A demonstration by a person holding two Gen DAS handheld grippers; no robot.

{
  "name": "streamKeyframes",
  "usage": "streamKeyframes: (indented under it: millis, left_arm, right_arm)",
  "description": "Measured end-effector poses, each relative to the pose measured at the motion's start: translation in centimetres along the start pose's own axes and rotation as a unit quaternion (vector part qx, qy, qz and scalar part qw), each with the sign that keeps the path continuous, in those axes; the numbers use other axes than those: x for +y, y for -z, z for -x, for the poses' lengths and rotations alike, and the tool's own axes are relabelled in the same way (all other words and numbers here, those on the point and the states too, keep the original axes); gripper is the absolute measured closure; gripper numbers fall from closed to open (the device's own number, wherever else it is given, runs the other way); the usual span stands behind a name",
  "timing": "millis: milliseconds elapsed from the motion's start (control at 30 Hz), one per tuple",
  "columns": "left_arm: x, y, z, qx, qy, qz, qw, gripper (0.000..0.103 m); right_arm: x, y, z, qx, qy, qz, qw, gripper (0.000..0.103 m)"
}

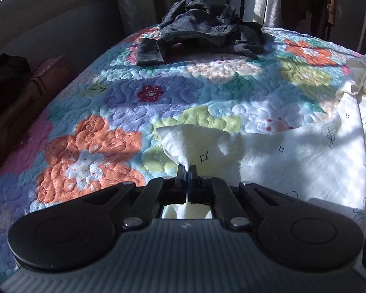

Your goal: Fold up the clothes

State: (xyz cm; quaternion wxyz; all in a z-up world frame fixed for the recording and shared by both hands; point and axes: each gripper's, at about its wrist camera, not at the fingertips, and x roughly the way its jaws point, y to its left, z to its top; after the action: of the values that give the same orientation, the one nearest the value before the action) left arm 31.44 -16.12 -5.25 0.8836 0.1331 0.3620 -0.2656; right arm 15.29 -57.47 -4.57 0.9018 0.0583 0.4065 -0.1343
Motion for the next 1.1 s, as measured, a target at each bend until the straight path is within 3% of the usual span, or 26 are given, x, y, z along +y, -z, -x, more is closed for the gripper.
streamKeyframes:
  millis: [200,300,433,467,500,600,667,700,867,967,1100]
  left_arm:
    - [3.2,-2.6,0.6,-0.037,-0.046,0.041,0.9974,0.102]
    - [4.0,-3.8,1.0,-0.066,-0.093,0.016,0.9933,0.102]
    - [6.6,-5.7,-0.2,-0.038,-0.102,0.032,0.9935,0.102]
    - [7.0,-5.9,-1.1,-0.016,-0.098,0.037,0.9944,0.101]
    - [7.4,-5.7,-1.9,0.004,-0.108,0.048,0.9930,0.098]
    - [7.8,-4.1,-2.0,0.026,-0.098,0.084,0.9913,0.087]
    - [7.8,-2.4,-0.4,0.023,-0.072,0.115,0.9905,0.063]
    - [7.5,-1.7,0.7,0.018,-0.063,0.123,0.9902,0.060]
    - [4.6,2.0,7.3,0.020,-0.044,0.108,0.9929,0.052]
    - [2.6,4.6,12.0,0.036,-0.048,0.089,0.9942,0.052]
    - [0.5,7.5,18.4,0.047,-0.053,0.061,0.9956,0.051]
  right_arm:
    - [0.1,-3.4,1.3,-0.054,0.020,0.001,0.998,0.096]
    - [0.5,-5.2,1.4,-0.077,0.030,-0.001,0.997,0.096]
    - [0.5,-7.5,0.5,-0.088,0.055,-0.027,0.994,0.096]
    - [0.5,-7.7,-0.1,-0.082,0.070,-0.040,0.993,0.093]
    - [0.5,-7.8,-0.7,-0.073,0.086,-0.050,0.992,0.074]
    - [0.4,-6.7,-1.6,-0.059,0.127,-0.069,0.988,0.049]
    - [0.3,-5.5,-1.3,-0.066,0.128,-0.082,0.986,0.046]
    - [0.3,-4.9,-1.1,-0.069,0.128,-0.089,0.985,0.046]
    - [2.6,-1.0,5.5,-0.091,0.058,-0.091,0.990,0.046]
    - [5.5,2.9,11.9,-0.105,-0.021,-0.072,0.992,0.040]
    - [7.7,6.9,18.6,-0.032,-0.085,-0.086,0.992,0.039]
